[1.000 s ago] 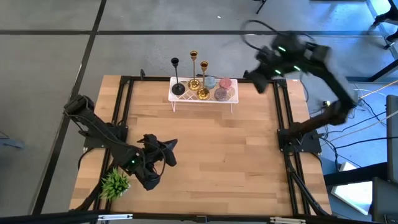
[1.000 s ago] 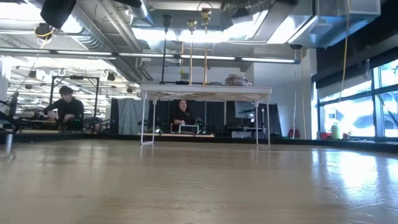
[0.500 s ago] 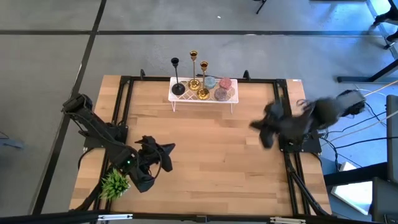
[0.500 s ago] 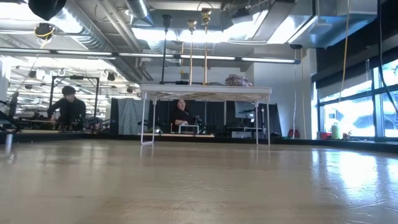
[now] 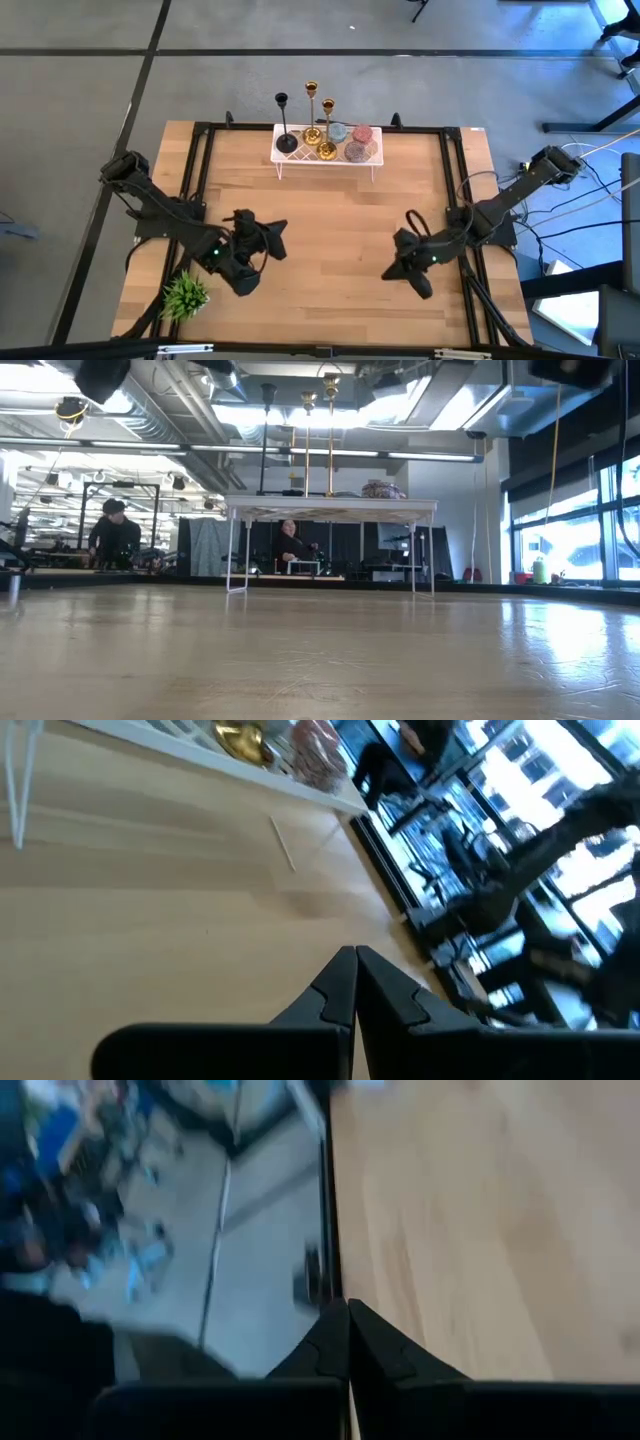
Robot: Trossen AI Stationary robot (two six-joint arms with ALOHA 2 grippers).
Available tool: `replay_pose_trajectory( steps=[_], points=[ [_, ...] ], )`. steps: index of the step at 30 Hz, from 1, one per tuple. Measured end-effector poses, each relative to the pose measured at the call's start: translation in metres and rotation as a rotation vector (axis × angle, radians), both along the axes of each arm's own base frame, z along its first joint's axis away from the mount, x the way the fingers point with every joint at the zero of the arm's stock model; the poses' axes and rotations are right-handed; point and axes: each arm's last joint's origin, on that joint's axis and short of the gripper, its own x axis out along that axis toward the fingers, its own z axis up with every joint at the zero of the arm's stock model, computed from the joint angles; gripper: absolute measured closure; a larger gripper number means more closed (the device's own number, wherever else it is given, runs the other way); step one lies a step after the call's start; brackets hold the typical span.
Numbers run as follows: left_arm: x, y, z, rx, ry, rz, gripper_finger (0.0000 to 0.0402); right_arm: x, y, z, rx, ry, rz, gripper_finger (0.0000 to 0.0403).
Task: Pick & Place candle stick holders
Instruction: Return to Home Position
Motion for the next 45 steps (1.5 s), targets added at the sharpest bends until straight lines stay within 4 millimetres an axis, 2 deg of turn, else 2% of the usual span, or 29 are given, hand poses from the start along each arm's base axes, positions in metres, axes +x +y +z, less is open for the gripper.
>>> replay_pose_trajectory(
  steps=[3,5,8,10,12,16,18,21,26,29,36,45],
  points=[
    [0.007,0.01,0.001,-0.01,-0.025,0.052,0.04,-0.008,0.004,-0.01,-0.033,0.085,0.069,0.0403],
    [0.011,0.016,0.002,-0.014,-0.045,0.083,0.0399,-0.013,0.002,-0.01,-0.05,0.106,0.093,0.0403],
    [0.017,0.024,0.003,-0.027,-0.072,0.12,0.04,-0.028,-0.015,0.002,-0.104,0.068,0.11,0.0403],
    [0.022,0.03,0.005,-0.04,-0.092,0.148,0.04,-0.04,-0.027,0.001,-0.13,0.03,0.105,0.0403],
    [0.025,0.037,0.005,-0.046,-0.103,0.175,0.0399,-0.051,-0.038,-0.011,-0.107,-0.015,0.094,0.0403],
    [0.033,0.052,0.007,-0.067,-0.139,0.238,0.04,-0.075,-0.063,-0.052,0.031,-0.144,0.085,0.0403],
    [0.037,0.059,0.008,-0.073,-0.158,0.266,0.04,-0.087,-0.076,-0.066,0.101,-0.215,0.081,0.0403],
    [0.042,0.07,0.01,-0.075,-0.164,0.292,0.0399,-0.102,-0.094,-0.075,0.105,-0.292,0.059,0.0403],
    [0.051,0.084,0.013,-0.099,-0.172,0.295,0.04,-0.121,-0.115,-0.071,-0.067,-0.467,-0.038,0.0403],
    [0.054,0.087,0.016,-0.088,-0.175,0.29,0.0399,-0.126,-0.122,-0.069,-0.148,-0.535,-0.09,0.0403],
    [0.055,0.088,0.017,-0.083,-0.183,0.29,0.04,-0.127,-0.131,-0.069,-0.218,-0.555,-0.141,0.0403],
    [0.056,0.088,0.018,-0.098,-0.195,0.287,0.04,-0.127,-0.135,-0.087,-0.266,-0.411,-0.138,0.0403]
  ],
)
